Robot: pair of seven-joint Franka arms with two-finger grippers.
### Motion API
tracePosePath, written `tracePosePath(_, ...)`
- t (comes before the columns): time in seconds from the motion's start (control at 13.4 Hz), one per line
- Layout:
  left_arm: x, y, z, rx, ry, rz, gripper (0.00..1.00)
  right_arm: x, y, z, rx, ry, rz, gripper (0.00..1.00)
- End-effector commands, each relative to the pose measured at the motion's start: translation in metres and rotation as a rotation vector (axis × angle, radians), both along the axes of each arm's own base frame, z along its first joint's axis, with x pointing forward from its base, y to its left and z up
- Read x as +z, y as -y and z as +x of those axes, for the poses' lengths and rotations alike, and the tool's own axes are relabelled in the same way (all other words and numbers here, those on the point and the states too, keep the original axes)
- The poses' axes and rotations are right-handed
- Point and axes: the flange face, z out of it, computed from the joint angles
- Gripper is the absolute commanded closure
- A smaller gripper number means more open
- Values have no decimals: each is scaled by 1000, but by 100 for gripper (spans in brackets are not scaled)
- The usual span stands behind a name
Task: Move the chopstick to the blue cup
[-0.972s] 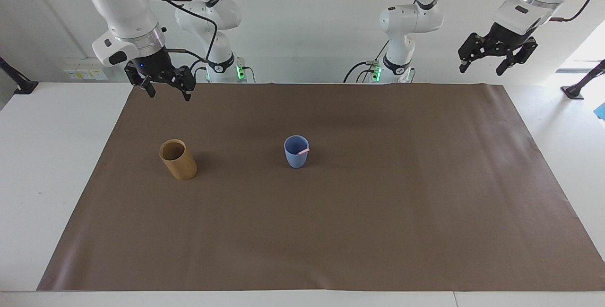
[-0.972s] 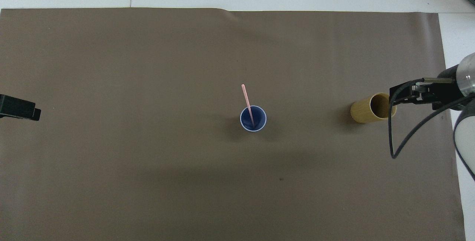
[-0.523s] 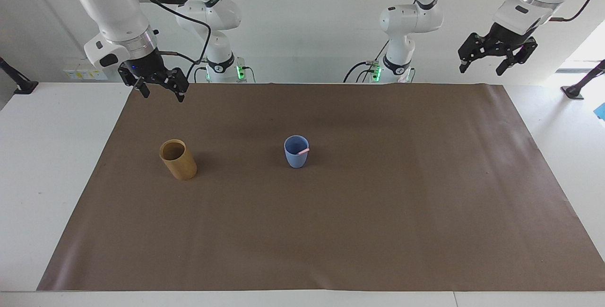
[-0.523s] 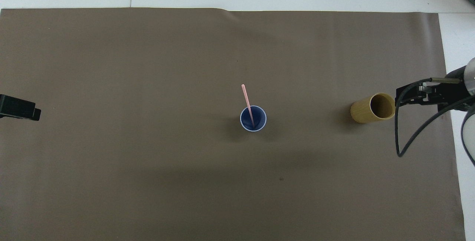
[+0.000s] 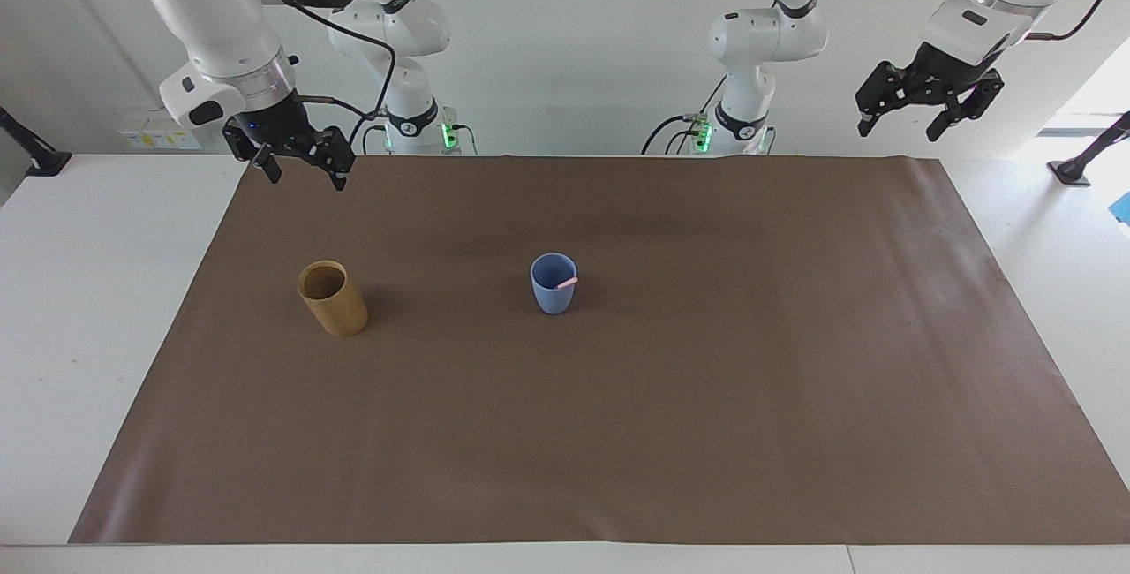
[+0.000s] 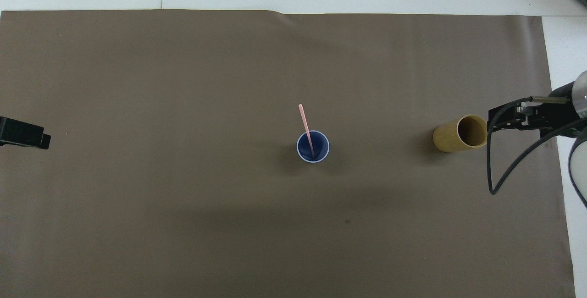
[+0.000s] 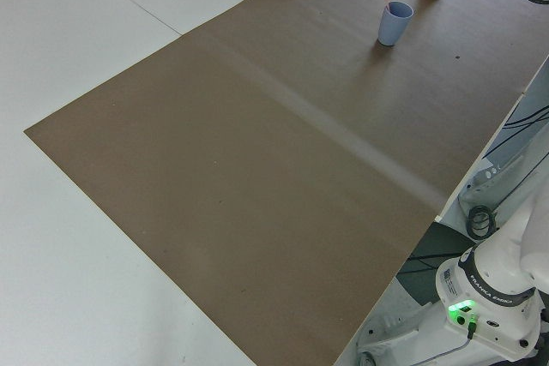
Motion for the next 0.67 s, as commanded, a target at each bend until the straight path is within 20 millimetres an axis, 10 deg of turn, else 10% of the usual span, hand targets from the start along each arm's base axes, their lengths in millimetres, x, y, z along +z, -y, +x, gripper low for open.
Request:
tracePosePath(0.0, 5, -4, -5, 4, 11, 0, 0, 3, -6, -2, 19, 31, 10, 0)
tracePosePath(0.6, 5, -3, -5, 3, 11, 0, 0, 12, -5, 2, 17, 65, 15, 0)
